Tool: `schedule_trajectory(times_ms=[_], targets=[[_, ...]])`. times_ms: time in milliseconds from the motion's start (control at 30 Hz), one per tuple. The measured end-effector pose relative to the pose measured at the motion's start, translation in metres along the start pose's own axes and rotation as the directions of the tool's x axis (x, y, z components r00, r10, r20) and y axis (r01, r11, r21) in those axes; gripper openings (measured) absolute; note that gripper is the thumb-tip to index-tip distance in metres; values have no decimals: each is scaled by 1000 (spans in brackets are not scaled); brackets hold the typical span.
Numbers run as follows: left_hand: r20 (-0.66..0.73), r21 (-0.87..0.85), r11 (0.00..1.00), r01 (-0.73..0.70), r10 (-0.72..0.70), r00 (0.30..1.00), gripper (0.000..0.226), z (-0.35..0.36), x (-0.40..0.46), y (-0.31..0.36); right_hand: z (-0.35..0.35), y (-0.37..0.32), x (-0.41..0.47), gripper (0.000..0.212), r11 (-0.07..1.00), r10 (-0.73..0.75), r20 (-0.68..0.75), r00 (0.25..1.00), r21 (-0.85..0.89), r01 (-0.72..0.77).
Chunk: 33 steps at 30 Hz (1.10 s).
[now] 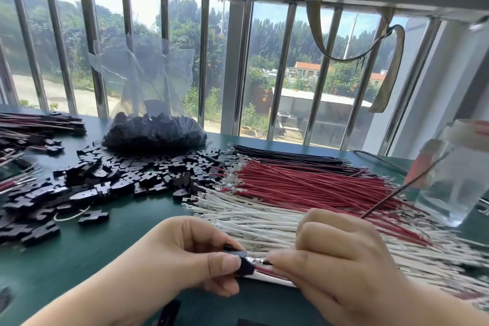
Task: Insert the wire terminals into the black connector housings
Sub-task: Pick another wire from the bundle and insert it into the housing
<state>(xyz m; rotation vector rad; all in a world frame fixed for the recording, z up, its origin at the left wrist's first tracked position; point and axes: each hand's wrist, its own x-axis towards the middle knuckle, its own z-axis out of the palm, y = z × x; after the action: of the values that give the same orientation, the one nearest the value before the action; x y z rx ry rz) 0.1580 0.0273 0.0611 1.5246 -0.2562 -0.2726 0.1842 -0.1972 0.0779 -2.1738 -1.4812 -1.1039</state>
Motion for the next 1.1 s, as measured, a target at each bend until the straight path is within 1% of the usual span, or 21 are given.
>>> schedule_trajectory(times_ms=[67,167,267,333,400,467,500,533,633,733,833,1000,1100], targets=[[-17,-11,1000,-11,11,1000,58,0,1,0,0,2,-1,12,1000,-9,-36,999,-5,9],[-20,-6,1000,-11,10,1000,57,2,1,0,4,1,-1,10,1000,3,-41,999,0,-3],[3,26,999,-20,20,1000,55,5,0,1,8,-2,-1,13,997,37,-33,999,68,-35],[-15,40,999,-35,36,999,50,8,0,2,8,-4,0,12,980,114,39,993,159,-119],[-56,80,995,-62,67,996,38,10,0,4,4,-3,1,11,946,204,160,966,221,-237],[-102,142,986,-88,103,989,24,10,0,7,0,1,3,17,888,280,316,906,273,-370],[-124,162,982,-94,115,986,18,10,0,8,-1,4,4,18,855,307,373,875,296,-426],[-140,177,980,-95,121,983,17,9,0,9,-2,7,5,19,823,334,397,855,319,-470],[-152,229,969,-91,128,980,21,11,-1,9,0,6,4,15,771,410,365,836,351,-531],[-176,217,971,-97,137,975,20,12,0,8,6,-1,2,5,798,397,306,865,350,-490],[-181,208,971,-121,159,971,20,14,0,7,8,-2,2,6,795,392,266,881,384,-470],[-168,214,966,-142,180,969,21,18,1,7,7,-2,4,7,767,398,290,870,416,-489],[-204,208,964,-167,210,956,21,13,-1,10,4,2,10,7,750,404,305,862,429,-503]])
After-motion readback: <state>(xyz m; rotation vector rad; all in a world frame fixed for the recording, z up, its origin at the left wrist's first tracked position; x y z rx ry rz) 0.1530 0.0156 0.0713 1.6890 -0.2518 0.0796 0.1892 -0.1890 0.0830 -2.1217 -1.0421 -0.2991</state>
